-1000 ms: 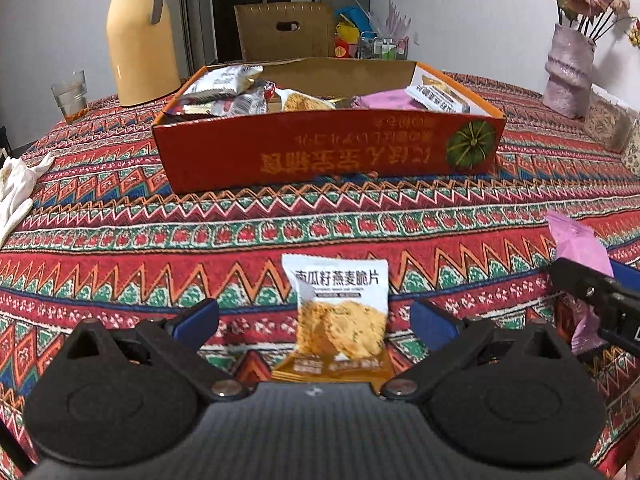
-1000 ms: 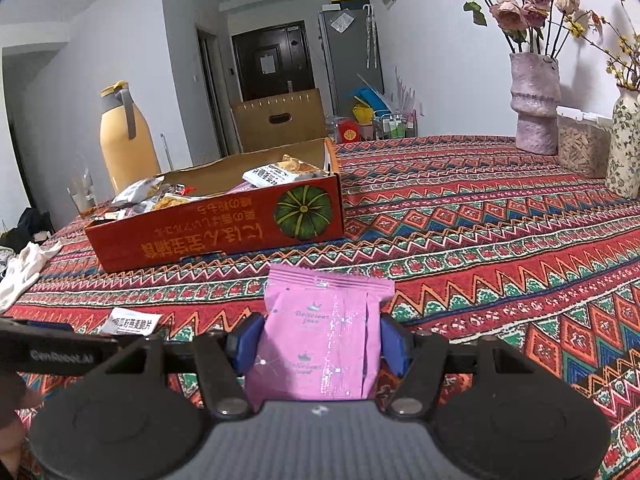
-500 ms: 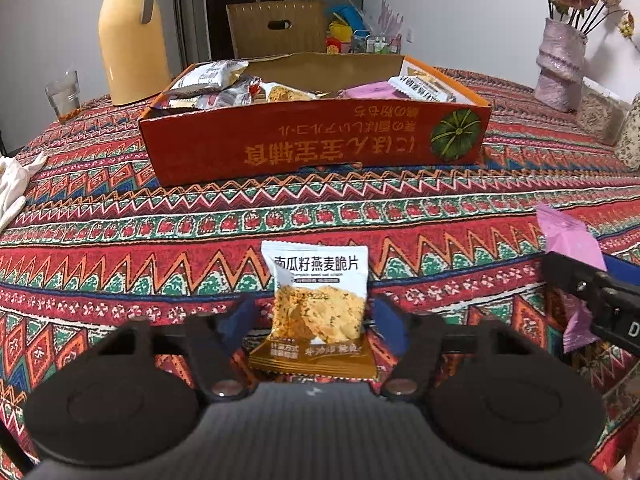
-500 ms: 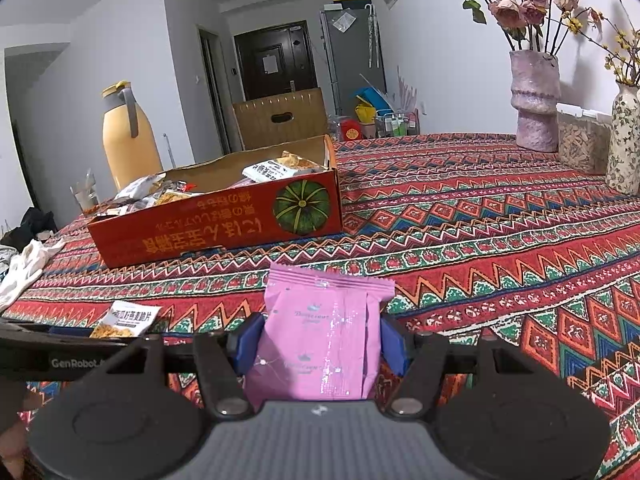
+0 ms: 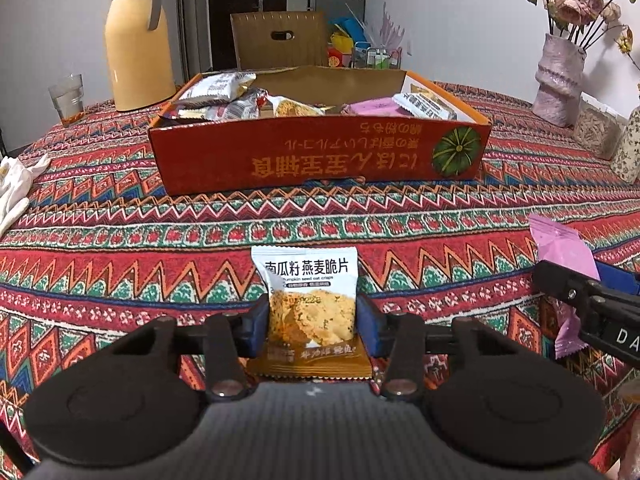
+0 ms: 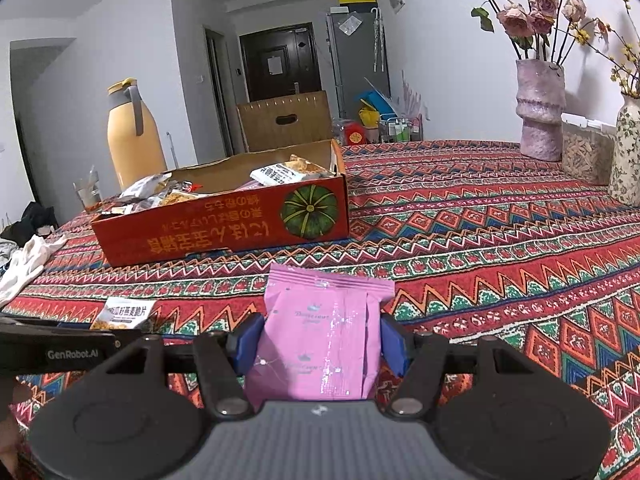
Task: Organize snacks
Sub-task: 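Carry the pink and oat crisp packets over the box and open both grippers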
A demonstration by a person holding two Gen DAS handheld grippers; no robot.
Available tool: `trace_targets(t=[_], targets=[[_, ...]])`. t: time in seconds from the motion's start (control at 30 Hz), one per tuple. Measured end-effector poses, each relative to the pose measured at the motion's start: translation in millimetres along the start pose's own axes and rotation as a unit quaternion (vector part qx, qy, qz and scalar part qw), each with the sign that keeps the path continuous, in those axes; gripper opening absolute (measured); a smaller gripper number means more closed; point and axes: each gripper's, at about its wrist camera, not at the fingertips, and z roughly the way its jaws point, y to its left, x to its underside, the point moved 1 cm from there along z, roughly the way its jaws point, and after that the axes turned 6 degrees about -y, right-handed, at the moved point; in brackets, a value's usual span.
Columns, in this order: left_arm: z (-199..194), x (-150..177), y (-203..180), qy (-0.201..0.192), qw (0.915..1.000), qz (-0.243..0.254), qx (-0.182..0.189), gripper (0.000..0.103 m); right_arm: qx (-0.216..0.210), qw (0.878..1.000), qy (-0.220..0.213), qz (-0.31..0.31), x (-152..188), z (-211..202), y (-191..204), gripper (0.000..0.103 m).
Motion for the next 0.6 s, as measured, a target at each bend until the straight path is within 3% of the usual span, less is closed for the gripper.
trace_targets(t=[0.6], targets=[[-11.1,-52.4,14.4,-0.07,0.9974,-0.013,-0.004,0.045,-0.007,0.999,-0.037,-0.039,-41.8,22.3,27.4,0.061]])
